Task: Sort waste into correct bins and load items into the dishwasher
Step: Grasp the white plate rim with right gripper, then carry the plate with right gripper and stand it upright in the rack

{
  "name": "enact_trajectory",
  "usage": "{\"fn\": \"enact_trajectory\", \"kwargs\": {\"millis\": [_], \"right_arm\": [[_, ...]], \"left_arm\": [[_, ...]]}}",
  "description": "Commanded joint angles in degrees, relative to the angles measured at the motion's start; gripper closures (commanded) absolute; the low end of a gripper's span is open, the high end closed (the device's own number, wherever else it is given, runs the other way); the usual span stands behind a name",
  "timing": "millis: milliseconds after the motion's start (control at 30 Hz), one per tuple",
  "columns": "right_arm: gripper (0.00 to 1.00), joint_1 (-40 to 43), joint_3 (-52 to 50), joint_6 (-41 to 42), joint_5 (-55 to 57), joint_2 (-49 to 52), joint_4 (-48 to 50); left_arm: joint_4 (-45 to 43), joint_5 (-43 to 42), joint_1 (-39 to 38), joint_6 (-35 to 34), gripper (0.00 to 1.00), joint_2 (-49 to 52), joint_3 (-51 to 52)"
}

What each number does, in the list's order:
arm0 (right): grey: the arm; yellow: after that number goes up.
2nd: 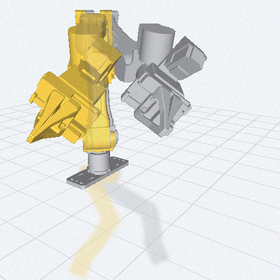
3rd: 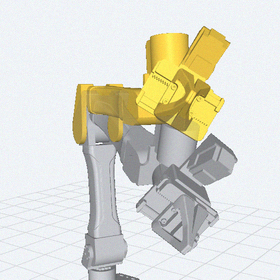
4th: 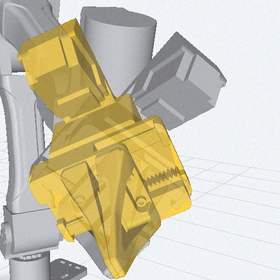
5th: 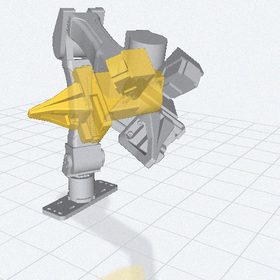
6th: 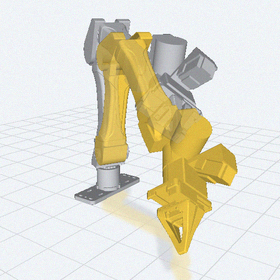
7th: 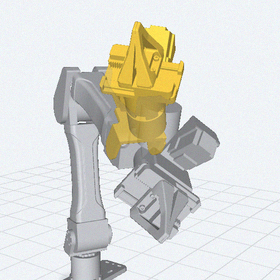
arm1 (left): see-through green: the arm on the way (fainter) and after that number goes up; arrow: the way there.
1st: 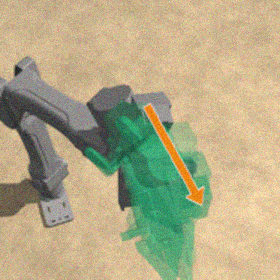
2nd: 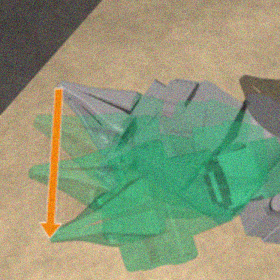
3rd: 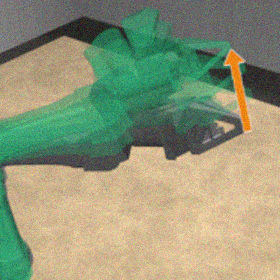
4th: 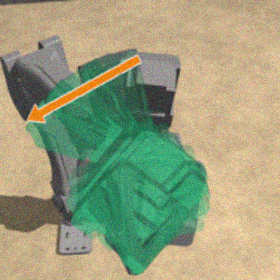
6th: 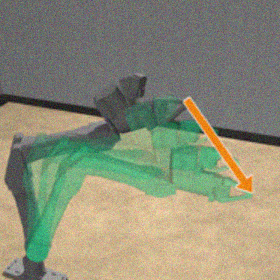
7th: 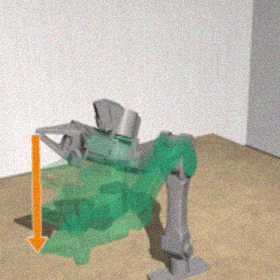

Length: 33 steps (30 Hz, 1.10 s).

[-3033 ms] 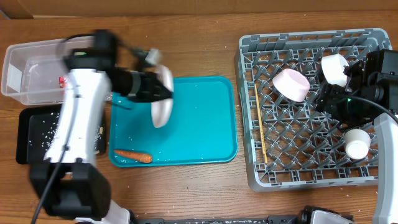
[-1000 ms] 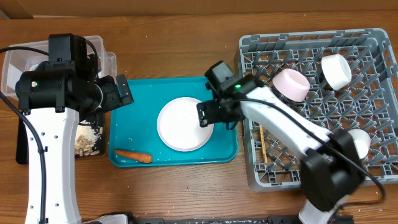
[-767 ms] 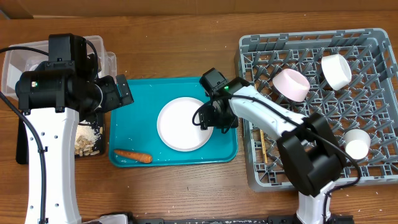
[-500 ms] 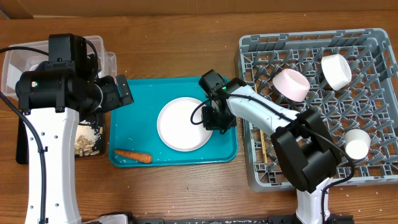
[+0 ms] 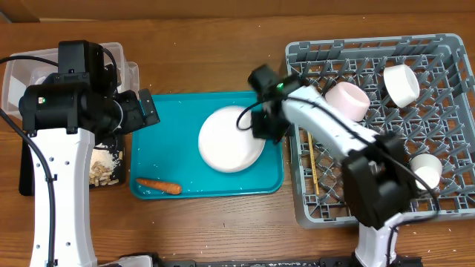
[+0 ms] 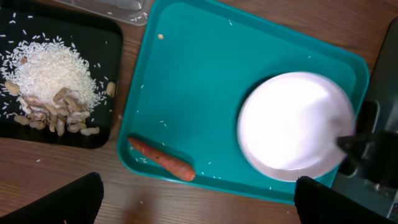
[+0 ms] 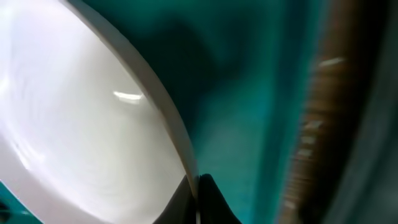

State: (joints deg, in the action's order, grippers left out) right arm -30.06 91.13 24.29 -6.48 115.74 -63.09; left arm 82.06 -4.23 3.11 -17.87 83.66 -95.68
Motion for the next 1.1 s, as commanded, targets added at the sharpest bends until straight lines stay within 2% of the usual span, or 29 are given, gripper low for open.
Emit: {"fn": "enact_trajectory", "kwargs": {"millis": [0,200,333,400,467,567,800,1067], "right_arm": [[0.96,2.6,8.0,-2.4,12.4,-11.3,-2.6],[0.96,7.1,10.3,-2.4,35.0,-22.1,-3.1],[0.96,9.8,10.3,-2.3,47.2,-24.9,-4.9],[0.96,11.1,10.2,0.9,55.5,-25.0,-7.5],[0.96,12.4,9.9,7.5,63.6,-25.0,-11.2],[0.96,15.0,9.3,14.2,71.3,-25.0,-15.0],[0.96,22.3,5.4,20.8,72.9,-25.0,-14.5],[0.96,23.7,-8.9,20.7,72.9,-25.0,-4.7]], "left_arm": [[-0.2,0.4,0.2,0.1,0.0,0.2,0.4],[-0.3,0.4,0.2,0.1,0.0,0.2,0.4],[-0.7,0.4,0.2,0.1,0.0,0.2,0.4],[-0.9,0.4,0.2,0.1,0.0,0.2,0.4],[-0.9,0.4,0.2,0.1,0.0,0.2,0.4],[-0.8,1.0,0.2,0.1,0.0,0.2,0.4],[-0.9,1.9,0.2,0.1,0.0,0.2,0.4],[-0.9,1.9,0.2,0.1,0.0,0.2,0.4]]}}
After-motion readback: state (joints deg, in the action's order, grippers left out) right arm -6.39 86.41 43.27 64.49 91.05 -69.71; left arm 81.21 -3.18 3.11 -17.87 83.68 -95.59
